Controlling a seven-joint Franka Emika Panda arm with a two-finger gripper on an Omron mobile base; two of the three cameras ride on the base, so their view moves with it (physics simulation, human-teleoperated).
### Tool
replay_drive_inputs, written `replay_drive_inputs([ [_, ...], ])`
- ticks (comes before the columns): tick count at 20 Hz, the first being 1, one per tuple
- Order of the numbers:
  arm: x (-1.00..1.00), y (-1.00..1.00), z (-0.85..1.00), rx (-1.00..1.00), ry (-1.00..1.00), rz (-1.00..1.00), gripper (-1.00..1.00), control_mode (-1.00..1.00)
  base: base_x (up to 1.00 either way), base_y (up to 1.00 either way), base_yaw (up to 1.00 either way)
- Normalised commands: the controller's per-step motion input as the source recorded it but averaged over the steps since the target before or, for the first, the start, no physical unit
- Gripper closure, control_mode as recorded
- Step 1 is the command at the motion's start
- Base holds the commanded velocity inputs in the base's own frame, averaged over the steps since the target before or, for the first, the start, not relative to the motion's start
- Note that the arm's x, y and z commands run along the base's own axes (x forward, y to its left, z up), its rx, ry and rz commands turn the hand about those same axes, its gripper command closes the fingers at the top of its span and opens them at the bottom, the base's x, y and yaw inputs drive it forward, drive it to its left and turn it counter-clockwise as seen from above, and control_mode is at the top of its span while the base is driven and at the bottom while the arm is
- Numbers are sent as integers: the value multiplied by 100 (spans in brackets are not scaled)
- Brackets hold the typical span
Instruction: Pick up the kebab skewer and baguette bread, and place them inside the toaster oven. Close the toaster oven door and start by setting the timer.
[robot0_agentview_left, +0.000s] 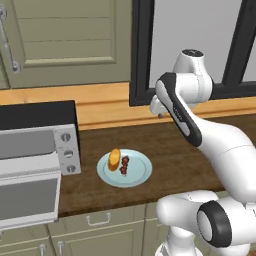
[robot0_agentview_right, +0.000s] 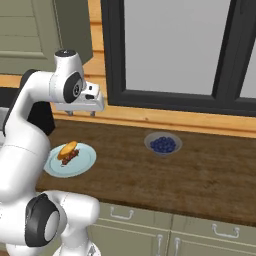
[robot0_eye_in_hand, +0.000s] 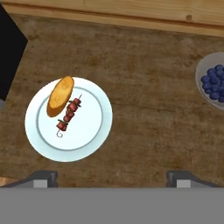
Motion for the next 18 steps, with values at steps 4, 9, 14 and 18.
replay_drive_inputs([
  [4, 0, 0, 0, 0, 0, 0, -100, 100, 0, 57, 0],
  [9, 0, 0, 0, 0, 0, 0, -100, 100, 0, 64, 0],
  [14, 0, 0, 0, 0, 0, 0, -100, 100, 0, 48, 0],
  [18, 0, 0, 0, 0, 0, 0, -100, 100, 0, 6, 0],
])
